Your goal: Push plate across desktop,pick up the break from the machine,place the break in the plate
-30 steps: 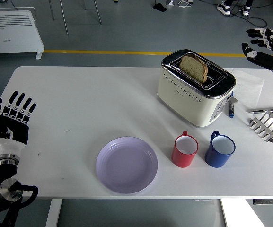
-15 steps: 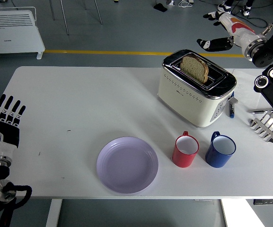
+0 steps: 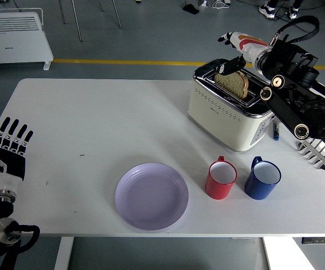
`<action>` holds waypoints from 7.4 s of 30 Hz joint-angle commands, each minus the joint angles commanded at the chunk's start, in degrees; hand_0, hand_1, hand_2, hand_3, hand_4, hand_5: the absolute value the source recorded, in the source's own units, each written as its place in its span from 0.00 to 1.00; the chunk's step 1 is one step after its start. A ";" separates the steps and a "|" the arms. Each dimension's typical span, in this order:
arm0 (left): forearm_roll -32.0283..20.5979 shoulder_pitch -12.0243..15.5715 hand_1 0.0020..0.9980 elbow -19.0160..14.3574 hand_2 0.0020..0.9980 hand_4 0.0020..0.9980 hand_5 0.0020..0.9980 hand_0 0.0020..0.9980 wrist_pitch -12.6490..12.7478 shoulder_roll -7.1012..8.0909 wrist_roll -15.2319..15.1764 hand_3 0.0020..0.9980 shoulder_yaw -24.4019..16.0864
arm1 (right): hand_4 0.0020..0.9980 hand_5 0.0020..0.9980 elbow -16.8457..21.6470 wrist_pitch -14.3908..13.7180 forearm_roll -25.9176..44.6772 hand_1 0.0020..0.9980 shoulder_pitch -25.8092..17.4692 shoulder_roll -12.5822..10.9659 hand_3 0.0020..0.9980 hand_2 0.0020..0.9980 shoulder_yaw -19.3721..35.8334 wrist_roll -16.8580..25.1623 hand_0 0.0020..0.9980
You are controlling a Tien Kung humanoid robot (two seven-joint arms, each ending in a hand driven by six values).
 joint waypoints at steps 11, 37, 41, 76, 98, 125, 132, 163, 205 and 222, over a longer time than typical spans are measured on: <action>0.08 0.40 0.77 0.09 0.81 0.58 1.00 0.75 0.19 0.00 -0.25 0.78 1.94 | 0.79 0.26 -10.08 1.88 -3.21 0.80 2.81 4.15 0.83 0.77 1.00 -2.32 0.89; 0.64 -0.92 0.77 0.46 0.80 0.58 1.00 0.75 1.06 0.00 -0.55 0.78 2.77 | 0.80 0.35 -16.81 0.09 3.22 0.72 4.76 5.53 0.79 0.68 -1.30 -4.83 0.75; 0.51 -0.93 0.77 0.40 0.80 0.58 1.00 0.75 0.99 0.00 -0.75 0.78 2.89 | 0.80 0.35 -18.25 -0.28 5.56 0.72 5.48 5.53 0.79 0.68 -3.34 -4.76 0.75; 0.46 -2.06 0.77 0.52 0.80 0.57 1.00 0.74 1.09 0.00 -1.00 0.78 2.52 | 0.65 0.34 -19.88 -0.83 10.10 0.55 6.09 5.53 0.62 0.55 -6.58 -4.81 0.48; 0.53 -1.97 0.77 0.98 0.81 0.58 1.00 0.74 1.19 0.00 -1.16 0.78 2.24 | 0.51 0.19 -20.42 -1.60 12.34 0.45 5.69 5.53 0.51 0.48 -9.10 -3.75 0.37; 0.93 -1.63 0.76 1.32 0.80 0.58 1.00 0.74 1.31 0.00 -1.33 0.78 2.90 | 0.43 0.24 -14.20 0.52 9.73 0.38 6.83 5.41 0.48 0.43 -7.90 -5.55 0.31; 0.95 -1.80 0.76 1.25 0.81 0.58 1.00 0.74 1.30 0.00 -1.37 0.78 2.61 | 0.42 0.28 -8.15 4.37 7.44 0.38 9.07 0.74 0.48 0.42 -6.86 -7.40 0.31; 0.76 -2.82 0.76 1.26 0.80 0.58 1.00 0.74 1.93 0.00 -1.69 0.78 1.78 | 0.41 0.33 23.84 -1.97 23.62 0.33 6.42 -11.96 0.43 0.39 -3.99 -4.52 0.29; 1.36 -1.70 0.76 1.99 0.80 0.57 1.00 0.74 1.95 0.00 -1.11 0.77 0.80 | 0.40 0.22 34.60 -11.96 34.49 0.33 -9.03 -11.49 0.40 0.39 -33.05 9.77 0.28; 1.97 -2.11 0.76 2.29 0.80 0.58 1.00 0.74 1.90 0.00 -1.13 0.77 0.35 | 0.25 0.35 29.73 -10.69 32.29 0.35 -10.53 -9.49 0.49 0.40 -35.95 16.21 0.30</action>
